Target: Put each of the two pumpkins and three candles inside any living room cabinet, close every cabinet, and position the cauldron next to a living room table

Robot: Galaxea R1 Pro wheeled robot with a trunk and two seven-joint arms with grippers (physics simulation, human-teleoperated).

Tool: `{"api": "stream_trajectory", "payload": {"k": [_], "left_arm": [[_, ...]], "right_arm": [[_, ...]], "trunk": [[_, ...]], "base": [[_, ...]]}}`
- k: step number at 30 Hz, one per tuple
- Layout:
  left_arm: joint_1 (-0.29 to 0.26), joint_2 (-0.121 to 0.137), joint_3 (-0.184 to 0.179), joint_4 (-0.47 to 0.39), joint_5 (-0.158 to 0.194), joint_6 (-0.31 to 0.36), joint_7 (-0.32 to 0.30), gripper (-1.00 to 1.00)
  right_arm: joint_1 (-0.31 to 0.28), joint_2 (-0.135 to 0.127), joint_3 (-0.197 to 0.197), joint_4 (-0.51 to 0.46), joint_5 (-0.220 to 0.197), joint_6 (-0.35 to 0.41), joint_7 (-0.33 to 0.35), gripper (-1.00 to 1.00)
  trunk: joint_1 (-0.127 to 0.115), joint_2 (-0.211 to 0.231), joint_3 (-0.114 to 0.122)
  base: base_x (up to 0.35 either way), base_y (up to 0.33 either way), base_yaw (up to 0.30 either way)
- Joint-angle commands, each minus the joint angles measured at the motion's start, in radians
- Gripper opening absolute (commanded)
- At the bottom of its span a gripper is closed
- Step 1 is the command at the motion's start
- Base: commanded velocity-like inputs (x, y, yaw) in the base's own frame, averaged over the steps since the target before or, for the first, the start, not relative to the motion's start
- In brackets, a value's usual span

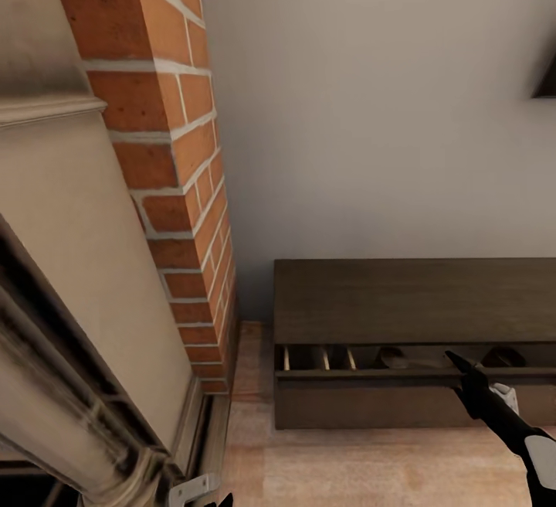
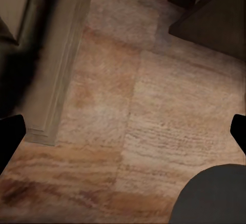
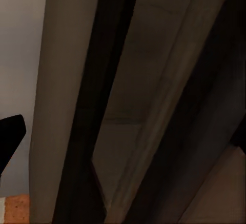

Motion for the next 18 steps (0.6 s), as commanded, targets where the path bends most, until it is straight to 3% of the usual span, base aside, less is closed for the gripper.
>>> {"api": "stream_trajectory", "payload": {"k": [1, 9, 18], "left_arm": [[0.0, 0.0, 0.0, 0.0, 0.0, 0.0, 0.0, 1.0], [0.0, 0.0, 0.0, 0.003, 0.0, 0.0, 0.001, 1.0], [0.0, 0.001, -0.001, 0.003, 0.0, -0.001, 0.002, 1.0]], "right_arm": [[-0.001, 0.0, 0.0, -0.034, -0.024, 0.005, 0.004, 1.0], [-0.001, 0.0, 0.033, -0.034, -0.024, -0.025, 0.005, 1.0], [-0.001, 0.0, 0.035, -0.034, -0.024, -0.027, 0.005, 1.0]], "trunk": [[0.0, 0.0, 0.0], [0.0, 0.0, 0.0], [0.0, 0.0, 0.0]], "base": [[0.276, -0.17, 0.0], [0.269, -0.126, 0.0], [0.029, -0.008, 0.0]]}}
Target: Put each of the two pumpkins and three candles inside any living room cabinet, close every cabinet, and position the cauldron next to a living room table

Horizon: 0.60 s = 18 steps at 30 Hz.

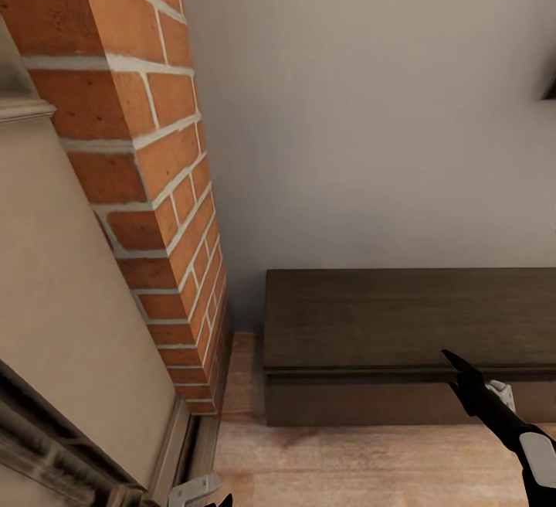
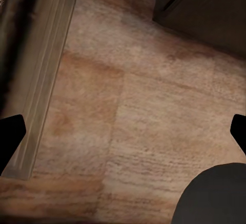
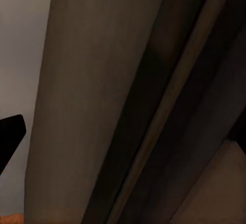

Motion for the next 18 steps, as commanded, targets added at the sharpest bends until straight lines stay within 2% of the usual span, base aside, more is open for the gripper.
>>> {"api": "stream_trajectory", "payload": {"k": [1, 7, 9, 10, 12, 18], "left_arm": [[0.0, 0.0, 0.0, 0.0, 0.0, 0.0, 0.0, 1.0], [0.0, -0.001, 0.001, 0.008, 0.0, 0.0, 0.0, 1.0], [0.0, -0.001, 0.001, 0.016, 0.0, 0.0, -0.001, 1.0], [-0.006, -0.007, 0.007, 0.022, 0.006, 0.006, 0.0, 1.0], [-0.017, 0.002, 0.018, 0.015, 0.01, 0.0, -0.001, 1.0], [-0.022, 0.002, 0.052, 0.015, 0.01, 0.0, -0.001, 1.0]], "right_arm": [[-0.001, 0.001, -0.001, -0.034, -0.021, 0.004, 0.002, 1.0], [0.001, 0.007, 0.012, -0.076, -0.018, 0.004, -0.002, 1.0], [0.01, 0.012, 0.066, -0.163, -0.016, 0.004, -0.005, 1.0], [0.016, 0.014, 0.071, -0.167, -0.012, 0.01, -0.011, 1.0], [0.014, 0.026, 0.082, -0.179, -0.001, 0.022, -0.022, 1.0], [0.014, 0.026, 0.116, -0.212, 0.002, 0.055, -0.056, 1.0]], "trunk": [[0.0, 0.0, 0.0], [0.0, 0.0, 0.0], [0.0, 0.0, 0.0], [0.0, 0.0, 0.0], [0.0, 0.0, 0.0], [0.0, 0.0, 0.0]], "base": [[-0.102, 0.0, 0.0], [-0.274, 0.0, 0.0], [-0.331, 0.003, 0.0], [0.0, 0.0, 0.0], [0.0, 0.0, 0.0], [0.0, 0.0, 0.0]]}}
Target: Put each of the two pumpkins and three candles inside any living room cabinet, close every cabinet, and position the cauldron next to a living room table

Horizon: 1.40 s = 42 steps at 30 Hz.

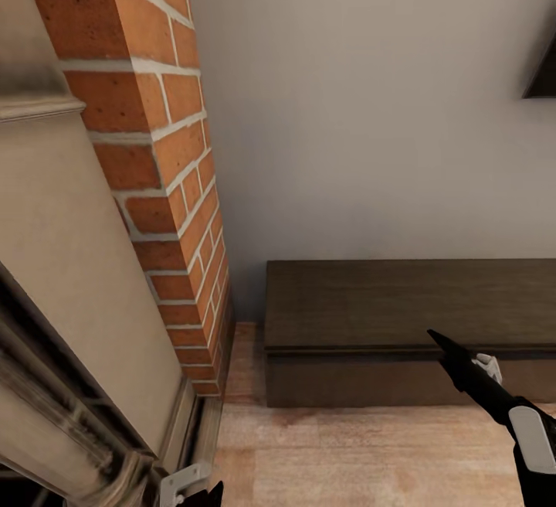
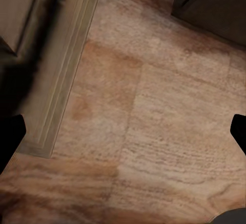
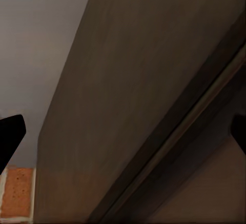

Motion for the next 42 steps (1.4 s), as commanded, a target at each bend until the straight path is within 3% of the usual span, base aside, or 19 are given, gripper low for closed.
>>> {"api": "stream_trajectory", "payload": {"k": [1, 10, 15, 16, 17, 40, 42], "left_arm": [[0.0, 0.0, 0.006, 0.0, 0.0, 0.0, 0.0, 1.0], [0.0, 0.0, 0.02, 0.0, 0.0, 0.0, 0.0, 1.0], [-0.028, 0.022, -0.008, -0.007, -0.014, -0.012, 0.0, 1.0], [-0.05, 0.023, -0.062, -0.007, -0.014, -0.013, -0.001, 1.0], [-0.051, 0.024, -0.064, -0.007, -0.014, -0.013, -0.001, 1.0], [-0.053, 0.029, -0.063, -0.008, -0.004, -0.013, 0.0, 1.0], [-0.051, 0.028, -0.026, -0.008, -0.003, -0.014, -0.001, 1.0]], "right_arm": [[0.0, 0.0, 0.006, -0.006, 0.0, 0.006, -0.006, 1.0], [0.0, 0.0, 0.012, -0.056, 0.0, 0.053, -0.051, 1.0], [0.017, 0.014, -0.016, -0.028, -0.023, 0.024, -0.023, 1.0], [0.018, 0.015, -0.065, 0.073, -0.024, -0.059, 0.051, 1.0], [0.019, 0.015, -0.066, 0.075, -0.024, -0.061, 0.052, 1.0], [0.021, 0.015, -0.065, 0.064, -0.025, -0.063, 0.054, 1.0], [0.021, 0.016, -0.065, 0.057, -0.024, -0.065, 0.055, 1.0]], "trunk": [[0.0, 0.0, 0.0], [0.0, 0.0, 0.0], [0.0, 0.0, 0.0], [0.0, 0.0, 0.0], [0.0, 0.0, 0.0], [0.0, 0.0, 0.0], [0.0, 0.0, 0.0]], "base": [[0.0, 0.0, 0.0], [0.0, 0.0, 0.0], [0.0, 0.0, 0.0], [0.0, 0.0, 0.0], [-0.02, 0.0, 0.0], [-0.255, 0.15, 0.0], [-0.29, 0.197, 0.0]]}}
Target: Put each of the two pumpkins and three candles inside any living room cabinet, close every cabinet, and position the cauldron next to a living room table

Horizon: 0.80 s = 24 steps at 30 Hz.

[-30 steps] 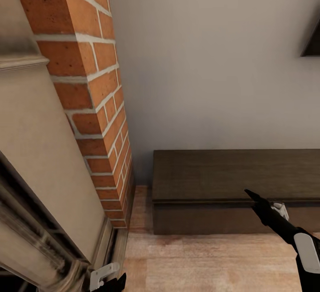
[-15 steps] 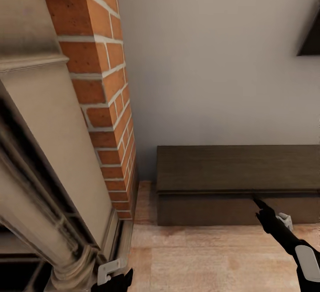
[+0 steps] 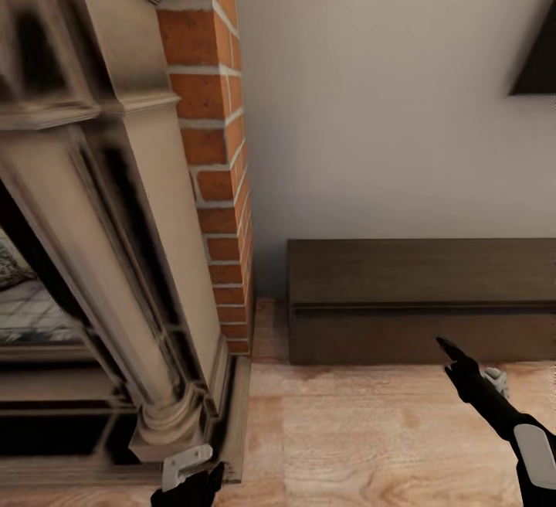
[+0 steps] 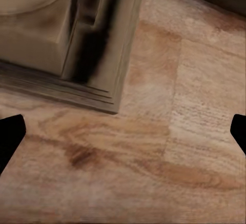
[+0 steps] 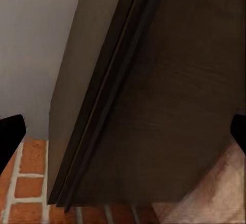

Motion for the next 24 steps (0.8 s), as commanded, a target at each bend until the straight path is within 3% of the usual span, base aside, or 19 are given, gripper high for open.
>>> {"api": "stream_trajectory", "payload": {"k": [1, 13, 18, 20, 22, 24], "left_arm": [[0.0, 0.0, 0.002, 0.0, 0.0, 0.0, 0.0, 1.0], [0.0, -0.002, 0.006, 0.0, -0.001, 0.0, 0.0, 1.0], [0.0, -0.002, 0.023, 0.004, 0.003, 0.001, 0.001, 1.0], [0.001, -0.001, 0.062, 0.019, 0.032, 0.001, -0.001, 1.0], [0.002, -0.001, 0.086, 0.029, 0.064, 0.001, -0.002, 1.0], [0.002, -0.001, 0.093, 0.032, 0.074, 0.001, -0.002, 1.0]], "right_arm": [[0.0, 0.0, 0.0, 0.0, 0.0, 0.0, 0.0, 1.0], [0.0, 0.001, 0.0, -0.002, 0.0, -0.001, 0.0, 1.0], [0.001, -0.002, 0.003, -0.065, 0.004, 0.008, 0.003, 1.0], [-0.002, -0.019, 0.034, -0.093, 0.047, 0.053, 0.003, 1.0], [-0.006, -0.058, 0.112, -0.108, 0.133, 0.117, 0.007, 1.0], [-0.004, -0.07, 0.141, -0.126, 0.166, 0.133, 0.02, 1.0]], "trunk": [[0.0, 0.0, 0.0], [0.0, 0.0, 0.0], [0.0, 0.0, 0.0], [0.0, 0.0, 0.0], [0.0, 0.0, 0.0], [0.0, 0.0, 0.0]], "base": [[-0.29, 0.197, 0.0], [-0.29, 0.197, 0.0], [-0.279, 0.205, 0.0], [-0.232, 0.242, 0.0], [-0.13, 0.281, 0.0], [-0.046, 0.285, 0.0]]}}
